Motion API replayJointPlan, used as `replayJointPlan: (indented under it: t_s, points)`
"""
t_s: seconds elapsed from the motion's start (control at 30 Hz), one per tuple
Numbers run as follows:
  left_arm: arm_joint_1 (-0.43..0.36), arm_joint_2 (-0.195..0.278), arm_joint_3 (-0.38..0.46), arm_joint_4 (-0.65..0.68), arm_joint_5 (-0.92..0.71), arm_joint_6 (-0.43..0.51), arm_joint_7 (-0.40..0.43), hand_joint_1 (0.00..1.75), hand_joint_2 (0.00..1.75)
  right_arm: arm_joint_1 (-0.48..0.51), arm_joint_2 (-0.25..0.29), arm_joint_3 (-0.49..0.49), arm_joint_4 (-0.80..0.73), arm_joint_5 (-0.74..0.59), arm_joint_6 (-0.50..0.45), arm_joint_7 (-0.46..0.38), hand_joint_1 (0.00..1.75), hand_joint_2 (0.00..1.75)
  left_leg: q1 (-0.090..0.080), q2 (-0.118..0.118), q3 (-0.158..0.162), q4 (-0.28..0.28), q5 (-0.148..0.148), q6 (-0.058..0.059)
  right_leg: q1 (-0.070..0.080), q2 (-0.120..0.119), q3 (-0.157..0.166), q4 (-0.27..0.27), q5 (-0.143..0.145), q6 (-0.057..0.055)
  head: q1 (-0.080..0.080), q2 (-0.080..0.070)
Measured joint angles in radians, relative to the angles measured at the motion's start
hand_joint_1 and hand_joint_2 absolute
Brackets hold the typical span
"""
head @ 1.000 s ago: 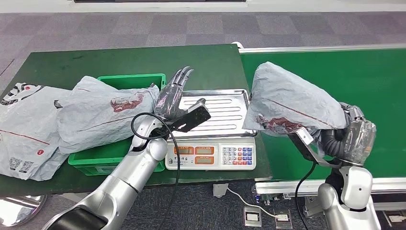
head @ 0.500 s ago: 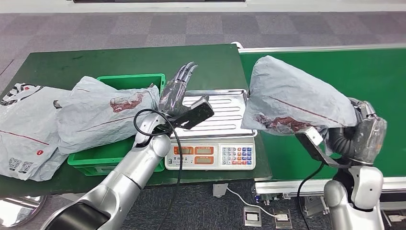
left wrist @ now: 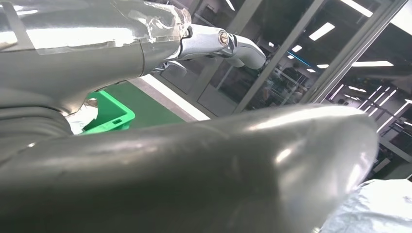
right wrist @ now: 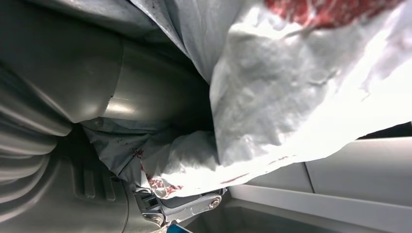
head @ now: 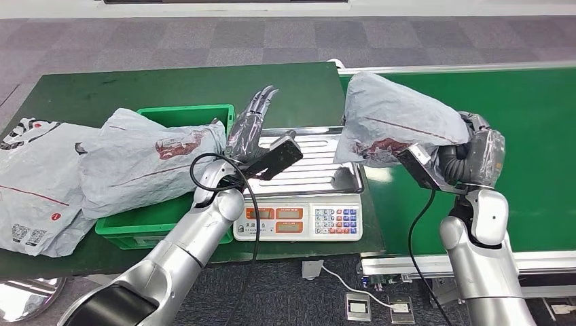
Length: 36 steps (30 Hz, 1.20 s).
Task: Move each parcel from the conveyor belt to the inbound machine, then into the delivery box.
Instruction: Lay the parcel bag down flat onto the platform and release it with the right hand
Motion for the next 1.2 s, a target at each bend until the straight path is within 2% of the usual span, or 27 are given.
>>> replayJointPlan:
  t_s: [0.37, 0.43, 0.5, 0.57, 0.63, 0.73, 0.93, 1.2]
  points:
    - [0.0, 0.0, 0.0, 0.003, 0.0, 0.0, 0.0, 0.0, 0.0, -0.013, -0.005, 0.012, 0.034, 0.0, 0.0, 0.0, 1.75, 1.75, 0.0, 0.0, 0.0, 0.0, 0.0, 0.0, 0.0, 0.0, 0.0, 0.0, 0.0, 0.0, 0.0, 0.0]
    - [0.0, 0.001, 0.0, 0.004, 0.006, 0.012, -0.001, 0.0, 0.0, -0.026, 0.001, 0.019, 0.048, -0.001, 0.037, -0.008, 1.75, 1.75, 0.0, 0.0, -0.002, -0.001, 0.0, 0.0, 0.0, 0.0, 0.001, 0.001, 0.0, 0.0, 0.0, 0.0]
    - [-0.001, 0.003, 0.0, 0.004, 0.025, 0.044, -0.006, 0.0, 0.0, -0.086, 0.033, 0.049, 0.126, -0.014, 0.134, -0.029, 1.75, 1.75, 0.0, 0.006, -0.001, -0.001, -0.001, -0.001, 0.001, 0.005, 0.0, 0.002, 0.001, -0.001, 0.0, 0.0]
    - [-0.005, 0.006, 0.0, 0.004, 0.044, 0.07, -0.017, 0.0, 0.0, -0.172, 0.098, 0.108, 0.28, -0.048, 0.207, -0.055, 1.75, 1.75, 0.001, 0.015, 0.002, -0.001, -0.001, -0.002, 0.001, 0.014, -0.002, 0.002, 0.003, -0.004, 0.0, 0.0]
    - [-0.009, 0.006, 0.0, 0.004, 0.053, 0.075, -0.023, 0.0, 0.0, -0.231, 0.159, 0.167, 0.414, -0.081, 0.214, -0.072, 1.75, 1.75, 0.001, 0.017, 0.004, -0.001, -0.001, -0.003, 0.001, 0.016, -0.003, 0.002, 0.003, -0.005, 0.0, 0.0]
    - [-0.01, 0.008, 0.0, 0.004, 0.055, 0.077, -0.024, 0.0, 0.0, -0.285, 0.21, 0.232, 0.541, -0.128, 0.203, -0.086, 1.75, 1.75, 0.002, 0.008, 0.003, -0.001, 0.002, -0.005, 0.002, 0.007, -0.002, 0.003, 0.002, -0.006, 0.0, 0.0]
    - [-0.01, 0.018, 0.0, 0.004, 0.056, 0.085, -0.021, 0.0, 0.0, -0.335, 0.234, 0.293, 0.646, -0.165, 0.205, -0.088, 1.75, 1.75, 0.003, 0.001, 0.002, -0.002, 0.003, -0.006, 0.003, 0.002, -0.001, 0.003, 0.001, -0.007, 0.0, 0.0]
    - [-0.01, 0.025, 0.0, 0.004, 0.058, 0.086, -0.021, 0.0, 0.0, -0.355, 0.243, 0.311, 0.692, -0.166, 0.205, -0.087, 1.75, 1.75, 0.002, 0.002, 0.002, -0.001, 0.002, -0.006, 0.002, 0.002, -0.001, 0.002, 0.001, -0.007, 0.0, 0.0]
